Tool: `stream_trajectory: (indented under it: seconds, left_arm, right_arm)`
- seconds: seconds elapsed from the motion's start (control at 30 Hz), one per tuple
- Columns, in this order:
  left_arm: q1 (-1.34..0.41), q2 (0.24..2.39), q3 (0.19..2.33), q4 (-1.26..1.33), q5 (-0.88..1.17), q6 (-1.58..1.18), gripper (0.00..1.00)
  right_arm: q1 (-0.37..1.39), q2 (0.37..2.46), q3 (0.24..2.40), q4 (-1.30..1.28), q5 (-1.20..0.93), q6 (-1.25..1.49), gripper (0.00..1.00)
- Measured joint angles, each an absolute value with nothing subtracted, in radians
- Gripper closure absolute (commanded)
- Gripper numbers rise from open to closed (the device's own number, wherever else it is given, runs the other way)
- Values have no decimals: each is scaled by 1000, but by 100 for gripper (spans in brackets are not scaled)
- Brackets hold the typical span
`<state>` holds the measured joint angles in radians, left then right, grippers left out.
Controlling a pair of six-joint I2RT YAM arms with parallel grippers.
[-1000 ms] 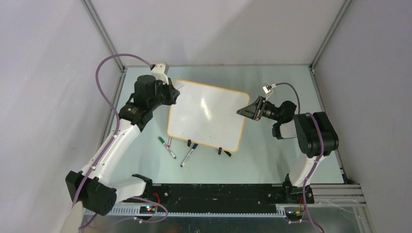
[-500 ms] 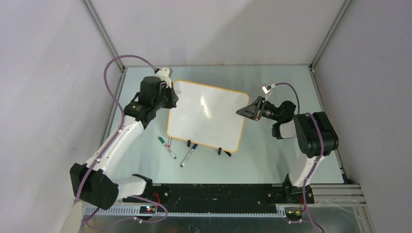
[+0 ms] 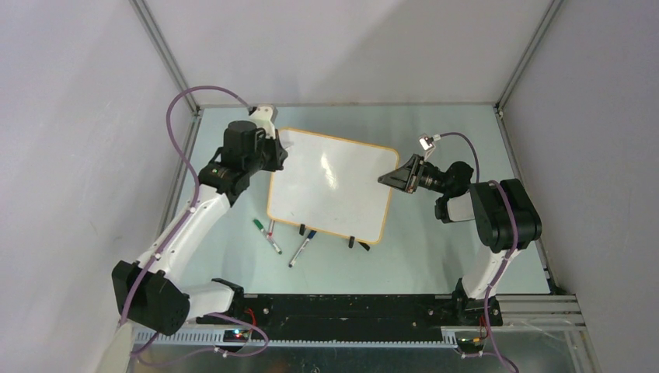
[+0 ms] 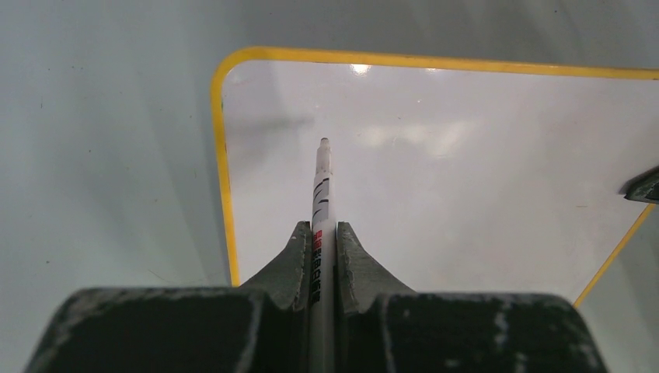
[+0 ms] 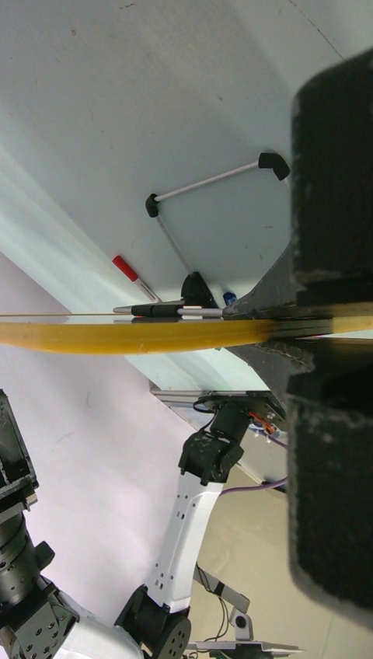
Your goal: Write a sentence on the whiteboard
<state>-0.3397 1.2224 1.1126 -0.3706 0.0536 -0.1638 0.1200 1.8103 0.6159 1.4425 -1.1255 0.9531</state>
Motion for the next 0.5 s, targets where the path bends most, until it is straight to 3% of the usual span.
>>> stream_trajectory:
  seconds: [0.5]
  left_arm:
    - [-320,1241,1115,-364,88,-168,100]
  right_arm:
    - [120,1810,616,1443,-1126,953,100]
